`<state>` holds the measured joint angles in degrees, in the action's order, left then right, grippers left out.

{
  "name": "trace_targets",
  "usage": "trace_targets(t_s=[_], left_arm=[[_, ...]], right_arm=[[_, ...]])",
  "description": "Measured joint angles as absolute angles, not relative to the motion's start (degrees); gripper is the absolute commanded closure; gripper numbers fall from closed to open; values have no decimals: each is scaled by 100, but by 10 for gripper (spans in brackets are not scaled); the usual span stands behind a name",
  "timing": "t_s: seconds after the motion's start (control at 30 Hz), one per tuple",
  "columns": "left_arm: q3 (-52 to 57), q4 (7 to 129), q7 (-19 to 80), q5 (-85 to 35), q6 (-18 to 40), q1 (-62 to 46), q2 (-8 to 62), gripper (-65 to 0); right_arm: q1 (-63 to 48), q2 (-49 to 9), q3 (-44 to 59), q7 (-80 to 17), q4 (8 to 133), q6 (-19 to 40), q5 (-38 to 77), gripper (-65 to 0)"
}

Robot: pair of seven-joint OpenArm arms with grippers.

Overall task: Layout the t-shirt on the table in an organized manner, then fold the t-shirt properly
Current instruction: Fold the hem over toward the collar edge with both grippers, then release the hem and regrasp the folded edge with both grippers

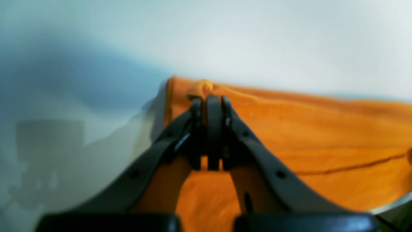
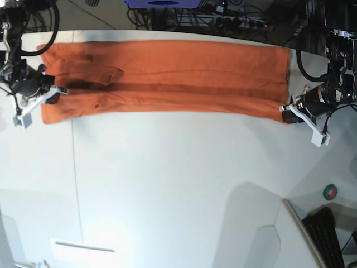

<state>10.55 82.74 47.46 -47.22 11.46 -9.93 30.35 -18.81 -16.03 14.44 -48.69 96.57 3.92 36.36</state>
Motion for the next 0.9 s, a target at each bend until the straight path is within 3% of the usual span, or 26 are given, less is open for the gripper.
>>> trace_targets(t_s=[0.4,0.57,0.9], left_arm=[[1083,8980,4816,-4718,1162,-1667,3033,0],[1079,9013,4786,-4694,1160,-1634,3267,0],[1031,8976,5043,-4678,1160,-1638,3205,0]], right_arm=[[-2438,-1601,1441,-4906,10060,388,3583,0],[-2576,-1573,1426,-5065,10464,-21,3599,0],[-2641,-1411,1426,-5035,10254,-43,3597,0]])
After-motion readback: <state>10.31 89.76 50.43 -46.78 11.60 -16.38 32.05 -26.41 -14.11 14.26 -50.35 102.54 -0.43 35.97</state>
